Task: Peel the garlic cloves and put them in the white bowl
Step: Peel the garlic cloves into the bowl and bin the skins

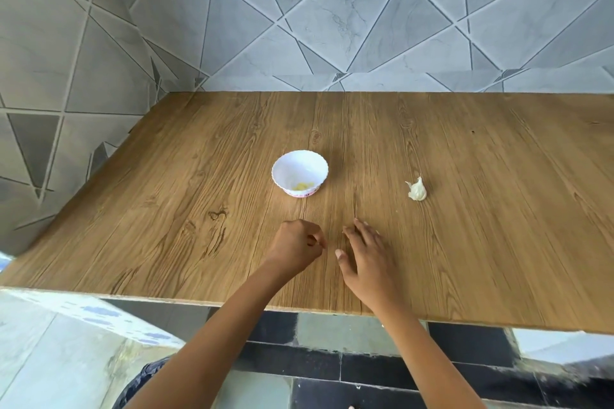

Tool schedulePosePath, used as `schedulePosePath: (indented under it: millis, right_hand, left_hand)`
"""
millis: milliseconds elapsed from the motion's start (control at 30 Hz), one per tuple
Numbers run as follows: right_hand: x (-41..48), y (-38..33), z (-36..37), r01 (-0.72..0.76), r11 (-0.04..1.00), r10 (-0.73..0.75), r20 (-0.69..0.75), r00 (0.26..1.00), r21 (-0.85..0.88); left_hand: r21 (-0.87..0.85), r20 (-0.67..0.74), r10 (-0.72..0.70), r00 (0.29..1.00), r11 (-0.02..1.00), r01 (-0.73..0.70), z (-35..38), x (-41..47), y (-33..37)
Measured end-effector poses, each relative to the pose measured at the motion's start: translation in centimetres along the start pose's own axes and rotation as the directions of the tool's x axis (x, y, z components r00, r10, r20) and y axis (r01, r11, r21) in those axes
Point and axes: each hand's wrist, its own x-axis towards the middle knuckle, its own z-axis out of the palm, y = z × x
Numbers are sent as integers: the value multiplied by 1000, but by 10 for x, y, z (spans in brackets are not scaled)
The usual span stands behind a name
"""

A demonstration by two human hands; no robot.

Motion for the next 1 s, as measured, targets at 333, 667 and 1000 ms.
schedulePosePath:
  millis: [333,667,1000]
  right_hand:
    - [-1,0,0,10,1000,-10,0,1000,8]
    - [-2,2,3,10,1000,-11,-32,999,-21]
    - [-1,3,5,30,999,-32,-56,998,-35]
  left_hand:
    - [-8,95,-29,995,1000,30,-5,3,0]
    - [-114,212,-171,962,973,198,-17,14,3]
    - [-81,218,-225,950,966,247,-16,19,4]
